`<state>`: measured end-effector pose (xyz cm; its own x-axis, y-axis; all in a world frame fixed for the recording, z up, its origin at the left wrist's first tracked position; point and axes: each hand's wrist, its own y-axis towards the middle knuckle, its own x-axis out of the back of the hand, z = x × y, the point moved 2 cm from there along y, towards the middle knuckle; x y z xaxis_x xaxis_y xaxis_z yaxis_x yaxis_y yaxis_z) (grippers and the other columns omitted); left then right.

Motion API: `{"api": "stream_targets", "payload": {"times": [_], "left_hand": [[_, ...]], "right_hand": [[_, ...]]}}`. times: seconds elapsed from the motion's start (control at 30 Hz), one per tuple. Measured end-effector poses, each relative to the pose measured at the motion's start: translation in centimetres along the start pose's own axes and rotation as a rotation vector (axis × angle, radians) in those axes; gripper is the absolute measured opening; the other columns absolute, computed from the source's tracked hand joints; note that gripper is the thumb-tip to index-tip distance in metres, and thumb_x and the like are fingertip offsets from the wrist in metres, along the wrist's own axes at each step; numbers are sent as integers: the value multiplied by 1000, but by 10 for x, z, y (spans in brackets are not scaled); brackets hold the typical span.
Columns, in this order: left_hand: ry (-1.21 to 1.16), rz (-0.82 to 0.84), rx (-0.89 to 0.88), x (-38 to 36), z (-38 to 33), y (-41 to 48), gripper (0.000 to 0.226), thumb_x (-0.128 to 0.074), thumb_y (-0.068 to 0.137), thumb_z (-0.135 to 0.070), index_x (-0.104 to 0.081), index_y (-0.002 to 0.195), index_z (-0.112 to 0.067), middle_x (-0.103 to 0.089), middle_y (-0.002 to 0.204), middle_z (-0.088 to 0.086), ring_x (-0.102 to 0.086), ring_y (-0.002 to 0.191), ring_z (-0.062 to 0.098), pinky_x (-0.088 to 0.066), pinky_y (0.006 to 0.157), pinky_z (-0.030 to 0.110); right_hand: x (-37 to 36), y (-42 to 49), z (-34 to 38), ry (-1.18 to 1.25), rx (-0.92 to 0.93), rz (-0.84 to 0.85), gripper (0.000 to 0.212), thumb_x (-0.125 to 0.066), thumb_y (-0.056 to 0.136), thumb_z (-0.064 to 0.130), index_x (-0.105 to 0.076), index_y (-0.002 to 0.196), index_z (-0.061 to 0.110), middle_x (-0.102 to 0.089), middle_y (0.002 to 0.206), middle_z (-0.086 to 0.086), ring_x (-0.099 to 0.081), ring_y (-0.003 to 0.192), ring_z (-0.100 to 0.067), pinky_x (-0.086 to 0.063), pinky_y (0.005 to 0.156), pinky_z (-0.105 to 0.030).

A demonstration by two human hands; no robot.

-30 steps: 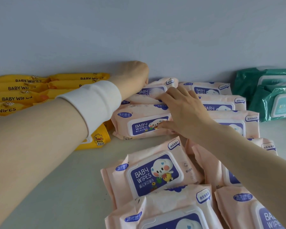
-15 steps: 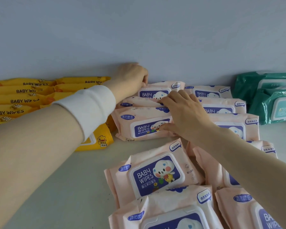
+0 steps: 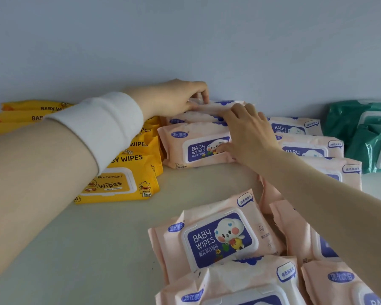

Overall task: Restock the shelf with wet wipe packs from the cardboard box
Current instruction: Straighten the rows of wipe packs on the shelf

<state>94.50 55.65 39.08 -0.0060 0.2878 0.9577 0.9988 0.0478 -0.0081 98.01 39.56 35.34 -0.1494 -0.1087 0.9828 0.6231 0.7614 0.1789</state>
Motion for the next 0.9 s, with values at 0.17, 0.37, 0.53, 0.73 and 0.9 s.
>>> {"api": "stream_targets", "payload": {"times": [0.17,0.37,0.53,0.73,0.9], "left_hand": [[-11,76,54,-8,-7,-14,94,-48,70,-70,-18,146,-24,-29,150,5,-33,134,23,-35,99,32],[401,-37,-46,-33,1,-34,102,-60,74,-58,-10,147,-8,-17,154,8,-14,141,23,-17,113,34],[415,-121,-40,-41,2,-31,97,-62,78,-48,-11,147,-4,-24,150,12,-21,138,26,-26,110,38],[329,-17,108,-32,-24,-41,94,-57,85,-43,2,147,-3,-1,157,14,-7,144,30,-12,115,39],[-124,-165,110,-27,-46,-89,63,-54,89,-39,-29,143,-15,-48,139,2,-46,126,20,-35,98,29]], "right_hand": [[-7,-7,-3,82,-15,-84,78,-71,73,42,-34,138,18,-33,139,-9,-27,128,-28,-30,98,-37],[-8,-3,-4,107,-65,-53,106,-66,73,54,-6,149,9,-3,156,-9,-8,141,-27,-22,110,-39],[-15,0,1,23,-77,-41,103,-58,76,58,-7,147,4,-24,148,-10,-18,137,-27,-24,106,-37],[8,-8,6,25,-75,74,106,-62,77,56,-3,148,4,-18,152,-12,-11,141,-30,-11,114,-38],[47,-68,6,227,22,94,87,-68,75,47,-25,144,16,-41,140,-9,-33,130,-28,-31,102,-38]]}}
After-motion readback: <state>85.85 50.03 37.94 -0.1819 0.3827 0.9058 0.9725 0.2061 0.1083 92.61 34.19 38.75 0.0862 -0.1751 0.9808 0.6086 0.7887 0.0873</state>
